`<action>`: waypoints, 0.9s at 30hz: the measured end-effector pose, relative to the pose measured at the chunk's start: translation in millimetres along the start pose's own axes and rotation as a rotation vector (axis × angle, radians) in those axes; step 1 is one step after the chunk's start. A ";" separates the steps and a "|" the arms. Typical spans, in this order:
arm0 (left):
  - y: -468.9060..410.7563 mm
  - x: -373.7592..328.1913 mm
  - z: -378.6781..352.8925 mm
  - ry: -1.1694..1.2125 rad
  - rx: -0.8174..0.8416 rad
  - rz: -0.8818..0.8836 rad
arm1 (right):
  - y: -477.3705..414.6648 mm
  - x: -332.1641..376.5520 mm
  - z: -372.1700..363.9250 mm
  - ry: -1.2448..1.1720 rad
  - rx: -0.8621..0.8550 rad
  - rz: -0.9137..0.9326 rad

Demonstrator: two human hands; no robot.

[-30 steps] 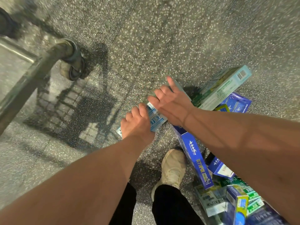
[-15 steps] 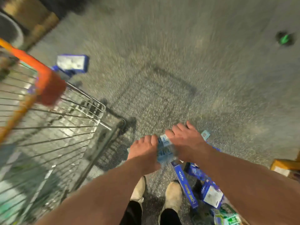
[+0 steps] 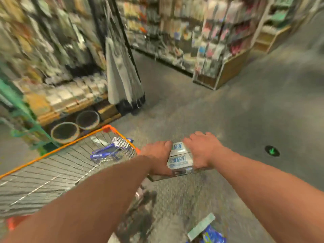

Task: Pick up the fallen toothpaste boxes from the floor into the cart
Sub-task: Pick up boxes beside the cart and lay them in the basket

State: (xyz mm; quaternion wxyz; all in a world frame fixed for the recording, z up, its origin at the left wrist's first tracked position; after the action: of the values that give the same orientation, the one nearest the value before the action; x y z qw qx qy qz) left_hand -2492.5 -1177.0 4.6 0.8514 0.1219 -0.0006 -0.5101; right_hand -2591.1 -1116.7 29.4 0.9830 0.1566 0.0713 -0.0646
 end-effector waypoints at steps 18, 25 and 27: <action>191.4 269.0 120.2 -0.098 -0.021 0.234 | -97.7 266.3 185.6 -0.034 -0.216 0.136; 168.3 376.5 44.8 -0.076 0.065 0.122 | -186.8 342.5 129.7 -0.101 -0.075 -0.002; 153.3 397.6 14.0 -0.106 0.083 0.080 | -210.1 356.2 96.5 -0.119 -0.026 -0.060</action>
State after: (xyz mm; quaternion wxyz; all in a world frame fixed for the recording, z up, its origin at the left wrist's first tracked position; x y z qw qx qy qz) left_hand -2170.4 -1456.4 1.1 0.8642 0.1296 -0.0717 -0.4808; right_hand -2261.4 -1382.6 0.3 0.9850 0.1377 0.0184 -0.1024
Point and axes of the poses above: each hand's wrist, its own y-axis away from the middle knuckle, its own z-axis out of the back of the hand, x = y × z, the point moved 9 cm from there along -y, towards the middle knuckle, and after that the axes turned 1 degree about -y, right-handed, at the moved point
